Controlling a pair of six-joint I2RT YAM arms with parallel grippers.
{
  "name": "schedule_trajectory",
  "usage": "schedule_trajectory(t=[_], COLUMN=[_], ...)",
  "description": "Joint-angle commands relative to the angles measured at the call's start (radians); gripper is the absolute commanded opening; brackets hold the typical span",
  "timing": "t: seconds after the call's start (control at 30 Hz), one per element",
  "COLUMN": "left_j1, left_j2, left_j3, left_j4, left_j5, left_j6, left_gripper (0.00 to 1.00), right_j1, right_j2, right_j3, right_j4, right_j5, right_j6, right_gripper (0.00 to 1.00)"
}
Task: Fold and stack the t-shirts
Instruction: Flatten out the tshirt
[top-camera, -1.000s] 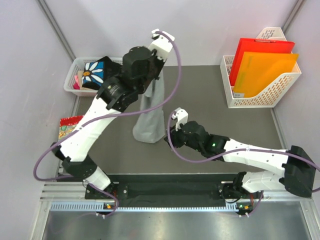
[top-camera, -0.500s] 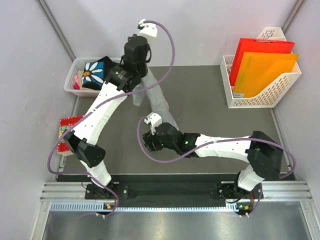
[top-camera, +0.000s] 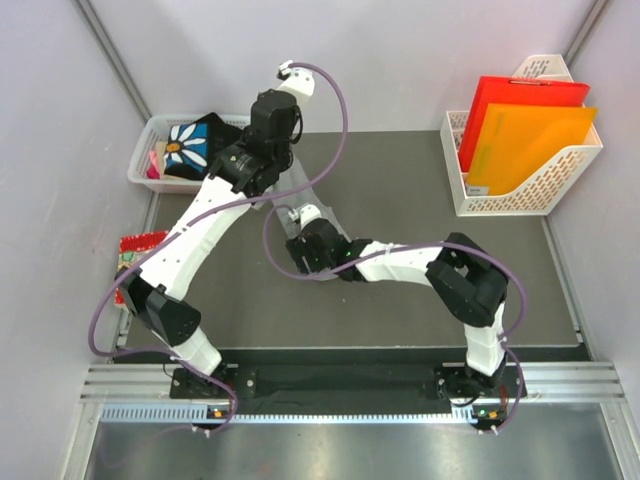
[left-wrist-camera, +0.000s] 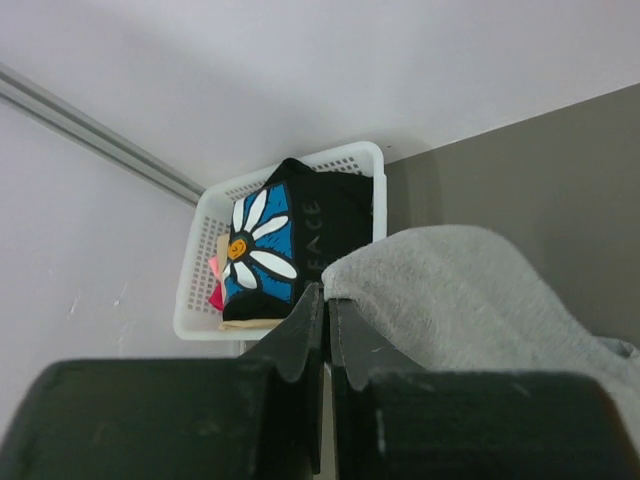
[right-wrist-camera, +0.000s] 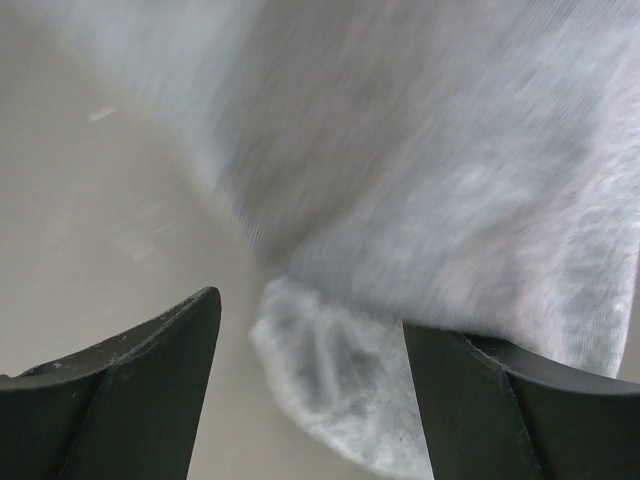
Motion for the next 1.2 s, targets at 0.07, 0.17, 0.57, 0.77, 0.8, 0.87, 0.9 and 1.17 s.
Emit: schedule_trajectory(t=[0.07,0.17,0.57,0.77,0.8,0.87,0.9,1.17], left_j1=[0.005,0.007,0.022,0.021,0.021,0.027,0.028,0.078], left_j2=[-0.103,-0.117,-0.161,-0.195,-0.203,-0.227,-0.233,-0.27], left_j3=[-0.063,-0.089,-0.155,-0.162,-0.162,-0.165,-0.166,-0.135], left_j4=[0.054,0.065,0.068,0.062,0.059,0.054,0.054,-0.002], left_j5=[0.011,0.009,0.024,0.018,0.018,0.021,0.02,0.063], left_j6=[-0.018,-0.013,-0.002,0.025,0.03,0.039,0.042,0.013], left_gripper=[0.0,0.0,0.0,0.0,0.0,0.0,0.0,0.0], right_j1=[-0.076,-0.095,-0.112,0.039,0.075,0.173,0.201,0.273], right_j2=[0.033,0.055,0.094,-0.194,-0.237,-0.373,-0.418,-0.771], right_j3=[0.081,0.074,0.031,-0.023,-0.021,-0.026,-0.031,-0.152], right_j4=[-0.003,0.0,-0.007,-0.06,-0.097,-0.126,-0.137,-0.168], right_j5=[-0.007,-0.029,-0.073,-0.015,-0.006,-0.007,-0.012,0.02], right_j6=[-0.025,-0.013,0.035,-0.016,-0.032,-0.033,-0.023,0.081], right_gripper=[0.73,0.72,0.0,0.0,0.0,0.0,0.0,0.0])
